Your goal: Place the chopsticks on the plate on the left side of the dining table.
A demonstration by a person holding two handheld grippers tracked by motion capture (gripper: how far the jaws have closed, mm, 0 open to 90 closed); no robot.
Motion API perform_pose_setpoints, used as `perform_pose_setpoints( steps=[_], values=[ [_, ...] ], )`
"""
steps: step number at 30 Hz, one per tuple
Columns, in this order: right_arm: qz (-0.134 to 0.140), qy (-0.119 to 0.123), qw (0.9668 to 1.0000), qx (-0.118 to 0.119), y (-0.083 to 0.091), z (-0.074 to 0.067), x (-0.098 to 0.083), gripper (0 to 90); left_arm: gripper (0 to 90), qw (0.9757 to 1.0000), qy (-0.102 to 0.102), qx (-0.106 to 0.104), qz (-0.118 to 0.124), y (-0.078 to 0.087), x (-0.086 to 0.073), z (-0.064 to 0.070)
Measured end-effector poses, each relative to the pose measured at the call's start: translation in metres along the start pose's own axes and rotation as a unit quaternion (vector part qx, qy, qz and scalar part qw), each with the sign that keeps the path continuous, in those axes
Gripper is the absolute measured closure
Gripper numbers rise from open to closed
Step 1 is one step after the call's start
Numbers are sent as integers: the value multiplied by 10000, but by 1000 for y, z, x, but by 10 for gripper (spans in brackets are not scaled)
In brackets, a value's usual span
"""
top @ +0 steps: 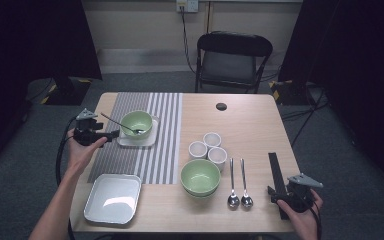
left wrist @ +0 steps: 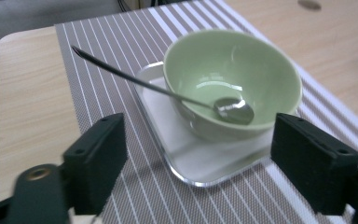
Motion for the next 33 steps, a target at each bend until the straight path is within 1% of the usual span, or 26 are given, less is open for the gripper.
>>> perform_pose_setpoints(
  steps=[1,3,4,5,6,8,9,10,11,12,13,14,15,16,17,19,21,22,24,25,27,28,29,30,32,33],
  values=[
    [0,-1,10000,0,0,0,0,138,164,10000,-69,54,30,2,-1,1],
    [0,-1,10000,-1,0,0,0,138,161,9996,-98,135,233,7,-5,2],
    [0,-1,10000,0,0,0,0,138,158,9997,-93,103,204,7,-7,2],
    [0,-4,10000,0,0,0,0,138,159,9999,-11,-64,135,7,-11,2],
    [0,-2,10000,0,0,0,0,138,160,9998,55,-94,190,9,-13,1],
    [0,-1,10000,0,0,0,0,138,159,9997,-7,10,223,11,-18,0],
    [0,-2,10000,0,0,0,0,138,159,9999,4,17,162,11,-22,-1],
    [0,-1,10000,0,0,0,0,138,159,9999,45,-47,110,12,-26,0],
    [0,-1,10000,0,0,0,0,138,162,9999,-16,73,102,12,-29,0],
    [1,0,10000,0,0,0,0,138,161,9995,-166,285,8,12,-33,0],
    [-1,-1,10000,0,0,0,0,138,161,9995,-160,277,-41,12,-36,0],
    [-1,-1,10000,0,0,0,0,138,162,9999,-42,117,-81,12,-41,0],
    [-1,0,10000,0,0,0,0,138,168,9999,1,128,-53,13,-45,0],
    [0,0,10000,-1,0,0,0,138,171,9998,-7,214,-15,14,-49,-2],
    [0,0,10000,0,0,0,0,138,172,9995,6,301,-69,14,-53,-3],
    [-1,-3,10000,0,0,0,0,138,171,9996,50,247,-132,15,-61,-4],
    [0,0,10000,0,0,0,0,138,171,9994,104,268,-172,16,-69,-5],
    [0,-2,10000,0,0,0,0,138,171,9993,59,273,-228,16,-72,-6],
    [-1,-1,10000,-1,0,0,0,138,171,9989,141,370,-256,16,-82,-9],
    [-1,-1,10000,-1,0,0,0,138,171,9986,143,357,-354,15,-87,-10],
    [-1,-2,10000,-1,0,0,0,138,174,9981,127,472,-378,13,-94,-12],
    [-1,-2,10000,-1,0,0,0,138,175,9983,260,386,-359,11,-98,-13],
    [-1,-2,10000,0,0,0,0,138,171,9980,300,333,-437,10,-101,-15],
    [0,-2,10000,1,0,0,0,138,159,9981,266,321,-448,8,-104,-15],
    [-1,-1,10000,2,0,0,0,138,166,9973,315,456,-476,5,-108,-18],
    [-1,0,10000,1,0,0,0,138,156,9978,303,431,-400,4,-110,-19]
  ],
)
Point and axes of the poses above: each handheld gripper's, and its own axes: y roughly backward along the jaws, x roughly out of its top, z roughly to its right, the point moved 5 cm from there along -y, roughly forward along the jaws
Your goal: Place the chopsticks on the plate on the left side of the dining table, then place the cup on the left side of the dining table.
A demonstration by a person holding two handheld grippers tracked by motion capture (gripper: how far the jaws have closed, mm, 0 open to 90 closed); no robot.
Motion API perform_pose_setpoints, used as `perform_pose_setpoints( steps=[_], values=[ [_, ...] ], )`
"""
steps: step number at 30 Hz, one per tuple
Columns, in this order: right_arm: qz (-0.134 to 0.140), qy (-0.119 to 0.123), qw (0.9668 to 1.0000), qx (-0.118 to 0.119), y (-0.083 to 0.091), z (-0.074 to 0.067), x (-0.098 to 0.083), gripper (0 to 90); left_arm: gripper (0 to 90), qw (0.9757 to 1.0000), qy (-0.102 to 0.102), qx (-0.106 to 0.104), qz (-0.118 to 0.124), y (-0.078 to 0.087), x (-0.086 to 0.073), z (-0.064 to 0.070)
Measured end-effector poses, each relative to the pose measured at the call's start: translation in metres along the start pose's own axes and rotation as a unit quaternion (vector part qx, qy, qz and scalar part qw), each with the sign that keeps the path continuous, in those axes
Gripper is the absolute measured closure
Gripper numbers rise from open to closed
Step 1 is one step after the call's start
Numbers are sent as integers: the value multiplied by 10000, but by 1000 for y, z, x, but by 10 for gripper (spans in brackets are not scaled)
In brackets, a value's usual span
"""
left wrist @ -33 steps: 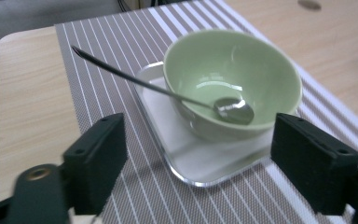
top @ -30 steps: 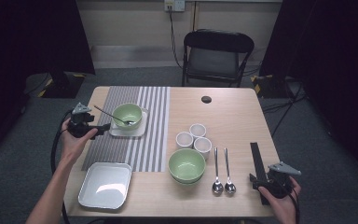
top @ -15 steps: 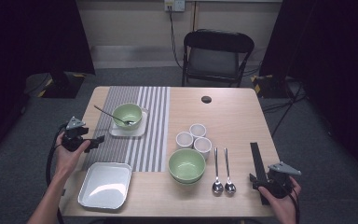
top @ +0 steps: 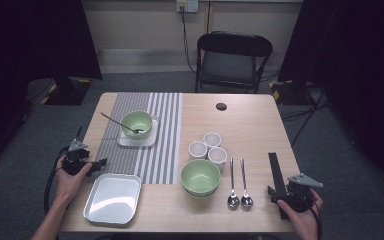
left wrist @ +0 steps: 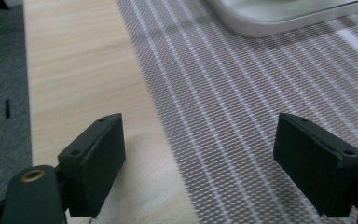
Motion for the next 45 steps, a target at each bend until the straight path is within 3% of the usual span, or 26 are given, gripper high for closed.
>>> perform_pose_setpoints(
  steps=[4,7,12,16,20,30,45],
  values=[
    [-2,0,10000,12,0,0,0,144,150,10000,-23,3,9,0,0,-2],
    [-35,-148,9998,-142,5,4,4,184,146,10000,-57,-35,10,-1,0,-3],
    [191,-278,9994,69,15,3,12,282,146,10000,-56,-35,10,-1,0,-3],
    [316,-90,9992,235,21,-5,18,536,146,10000,-52,-25,5,-1,0,-3],
    [274,3,9993,252,24,-10,15,672,146,10000,-52,-21,6,-1,0,-3],
    [-89,-6,9993,367,16,-9,5,718,146,10000,-53,-29,8,-1,0,-3],
    [-136,95,9992,352,16,-11,5,796,146,10000,-51,-37,9,-1,0,-3]
  ],
)
Point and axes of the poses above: each handheld gripper's, and its own axes: y roughly backward along the jaws, x roughly out of its top, z roughly to its right, the point moved 5 cm from there along -y, roughly forward along the jaws
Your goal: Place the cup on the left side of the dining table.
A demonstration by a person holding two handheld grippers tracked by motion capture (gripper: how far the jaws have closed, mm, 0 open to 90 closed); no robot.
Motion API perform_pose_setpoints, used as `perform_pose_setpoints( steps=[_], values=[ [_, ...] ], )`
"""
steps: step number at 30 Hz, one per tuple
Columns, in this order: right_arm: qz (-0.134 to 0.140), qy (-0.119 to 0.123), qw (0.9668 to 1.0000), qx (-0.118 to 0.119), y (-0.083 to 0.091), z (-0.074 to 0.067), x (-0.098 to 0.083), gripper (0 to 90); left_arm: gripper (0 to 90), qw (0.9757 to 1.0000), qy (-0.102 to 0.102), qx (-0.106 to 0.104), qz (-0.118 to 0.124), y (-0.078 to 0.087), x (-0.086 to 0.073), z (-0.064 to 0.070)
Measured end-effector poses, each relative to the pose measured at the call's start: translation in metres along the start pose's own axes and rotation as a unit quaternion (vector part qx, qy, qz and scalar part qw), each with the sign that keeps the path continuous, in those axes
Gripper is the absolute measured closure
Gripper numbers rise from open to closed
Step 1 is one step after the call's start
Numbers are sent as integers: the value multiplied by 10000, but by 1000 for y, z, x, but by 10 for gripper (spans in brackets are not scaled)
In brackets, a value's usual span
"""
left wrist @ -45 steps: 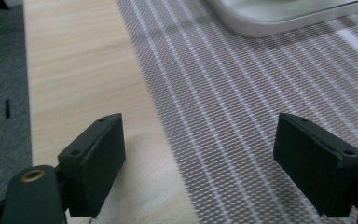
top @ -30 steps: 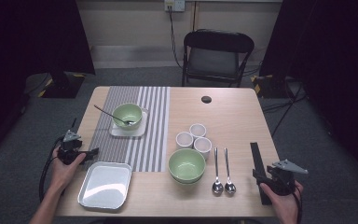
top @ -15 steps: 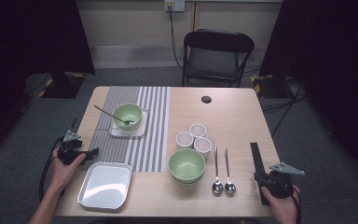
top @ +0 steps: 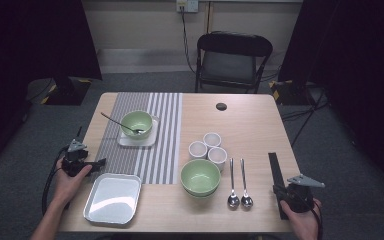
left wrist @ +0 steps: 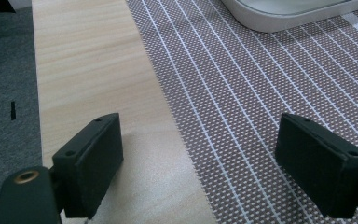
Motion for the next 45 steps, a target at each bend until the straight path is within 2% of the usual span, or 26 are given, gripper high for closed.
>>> perform_pose_setpoints(
  steps=[11,29,45],
  values=[
    [-88,134,9998,94,-3,-4,0,818,145,10000,0,2,0,0,0,0],
    [-190,179,9995,190,-13,-14,7,823,146,10000,2,2,2,0,0,0],
    [-297,179,9994,88,-27,-22,22,817,145,10000,-2,-21,1,0,0,0]
  ],
)
Point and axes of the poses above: each handheld gripper's, and its own axes: y roughly backward along the jaws, x roughly out of its top, z roughly to its right, the point moved 5 cm from there along -y, roughly forward along the jaws
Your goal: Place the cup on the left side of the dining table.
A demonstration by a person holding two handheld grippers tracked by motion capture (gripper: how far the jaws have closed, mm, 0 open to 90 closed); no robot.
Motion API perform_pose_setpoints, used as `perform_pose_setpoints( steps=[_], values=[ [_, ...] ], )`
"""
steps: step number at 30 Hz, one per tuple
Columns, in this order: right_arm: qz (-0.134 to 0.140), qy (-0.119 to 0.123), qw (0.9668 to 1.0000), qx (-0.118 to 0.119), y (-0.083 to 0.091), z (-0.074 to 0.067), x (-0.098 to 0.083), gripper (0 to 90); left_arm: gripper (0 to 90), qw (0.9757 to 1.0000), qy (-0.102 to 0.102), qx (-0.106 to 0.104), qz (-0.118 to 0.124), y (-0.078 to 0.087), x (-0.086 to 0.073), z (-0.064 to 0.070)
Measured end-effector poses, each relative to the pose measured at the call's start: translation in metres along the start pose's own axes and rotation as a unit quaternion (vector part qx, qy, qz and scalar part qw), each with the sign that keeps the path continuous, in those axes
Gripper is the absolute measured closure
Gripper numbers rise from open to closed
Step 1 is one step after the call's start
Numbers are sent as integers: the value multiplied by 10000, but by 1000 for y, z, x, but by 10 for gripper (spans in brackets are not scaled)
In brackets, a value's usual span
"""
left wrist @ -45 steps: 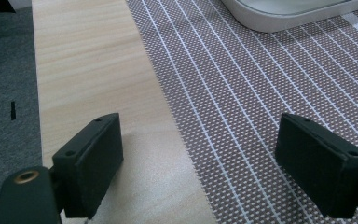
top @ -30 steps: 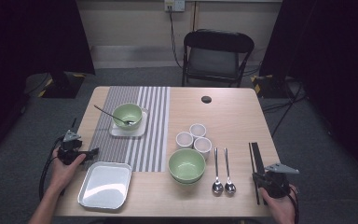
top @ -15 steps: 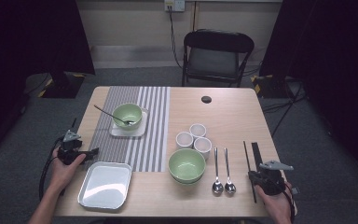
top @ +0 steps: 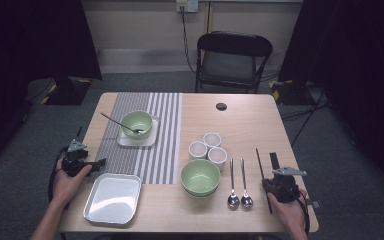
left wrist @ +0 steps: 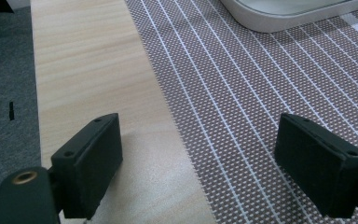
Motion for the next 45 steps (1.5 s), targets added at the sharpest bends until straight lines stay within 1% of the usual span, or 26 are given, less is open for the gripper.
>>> perform_pose_setpoints(
  steps=[2,5,7,8,9,11,15,16,18,19,22,23,26,27,31,33,35,40,43,45],
  values=[
    [-14,-38,10000,-23,-3,-1,4,809,145,10000,5,-2,4,0,0,0],
    [-26,1,10000,-74,-8,-2,9,809,145,10000,4,-2,3,0,0,0],
    [-33,-15,10000,-93,-12,-2,13,830,145,10000,3,-3,3,0,0,0],
    [-27,-61,9999,-91,-13,-3,15,838,145,10000,4,-2,3,0,0,0],
    [-13,-6,10000,-88,-15,-3,16,844,145,10000,3,-3,2,0,0,0],
    [-4,-46,9999,-100,-16,-3,18,850,145,10000,3,-11,5,0,0,0],
    [50,-59,9999,-97,-16,-4,16,833,145,10000,2,-5,3,0,0,0],
    [49,-133,9999,-76,-15,-5,15,815,145,10000,4,-10,7,0,0,0],
    [19,-54,9999,-93,-11,-6,11,810,145,10000,4,-11,7,0,0,0],
    [20,-52,9999,-93,-9,-7,9,811,145,10000,3,-5,4,0,0,0],
    [22,-12,10000,-76,-4,-8,4,825,145,10000,4,-11,8,0,0,0],
    [14,0,10000,-73,-3,-7,3,844,145,10000,3,-5,4,0,0,0],
    [23,-11,10000,-76,-3,-7,3,855,145,10000,-1,-9,2,0,0,0],
    [32,-28,9999,-104,-4,-7,4,859,145,10000,2,-5,1,0,0,0],
    [41,-103,9999,-88,-6,-6,5,859,145,10000,-3,-2,0,0,0,0],
    [59,-85,9999,-93,-6,-6,5,850,145,10000,-2,-3,-1,0,0,0],
    [68,-109,9999,-92,-6,-7,5,823,145,10000,-4,-2,-3,0,0,0],
    [74,-75,9999,-116,-8,-7,7,816,145,10000,-2,-8,1,0,0,0],
    [84,-38,9999,-132,-11,-7,10,825,145,10000,-2,-3,-1,0,0,0],
    [65,-30,9999,-105,-11,-7,11,862,145,10000,2,-4,0,0,0,0]
  ],
)
Point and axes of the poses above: each handheld gripper's, and its own axes: y roughly backward along the jaws, x roughly out of its top, z roughly to its right, the point moved 5 cm from there along -y, roughly forward along the jaws
